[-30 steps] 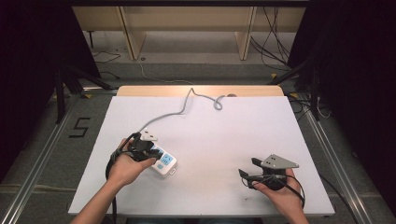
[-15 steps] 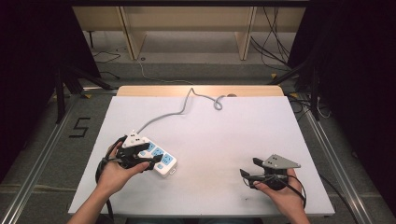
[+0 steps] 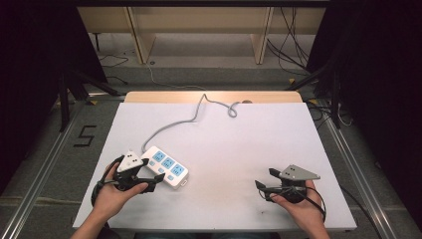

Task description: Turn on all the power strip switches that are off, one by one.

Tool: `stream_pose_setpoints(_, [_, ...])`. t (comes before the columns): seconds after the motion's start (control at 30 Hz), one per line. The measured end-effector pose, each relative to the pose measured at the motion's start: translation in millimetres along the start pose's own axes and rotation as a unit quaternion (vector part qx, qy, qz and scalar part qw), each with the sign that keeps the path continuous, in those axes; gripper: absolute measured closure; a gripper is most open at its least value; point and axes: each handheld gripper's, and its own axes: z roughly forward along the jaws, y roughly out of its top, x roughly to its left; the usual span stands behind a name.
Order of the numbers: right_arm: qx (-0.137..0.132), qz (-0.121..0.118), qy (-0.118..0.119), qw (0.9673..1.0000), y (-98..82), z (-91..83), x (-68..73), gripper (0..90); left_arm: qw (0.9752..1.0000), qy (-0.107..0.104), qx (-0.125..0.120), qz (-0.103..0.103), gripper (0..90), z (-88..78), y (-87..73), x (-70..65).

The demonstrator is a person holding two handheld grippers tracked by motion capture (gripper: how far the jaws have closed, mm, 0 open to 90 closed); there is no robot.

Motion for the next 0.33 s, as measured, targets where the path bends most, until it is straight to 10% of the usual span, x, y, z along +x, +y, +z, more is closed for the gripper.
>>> stream_pose_setpoints(0.33, [-0.003, 0.002, -0.002, 1.0000, 0.3, -0.8, -1.6, 31.2, 1.0000, 0.004, 0.004, 0.006, 18.7, 3.0, -1.5, -2.4])
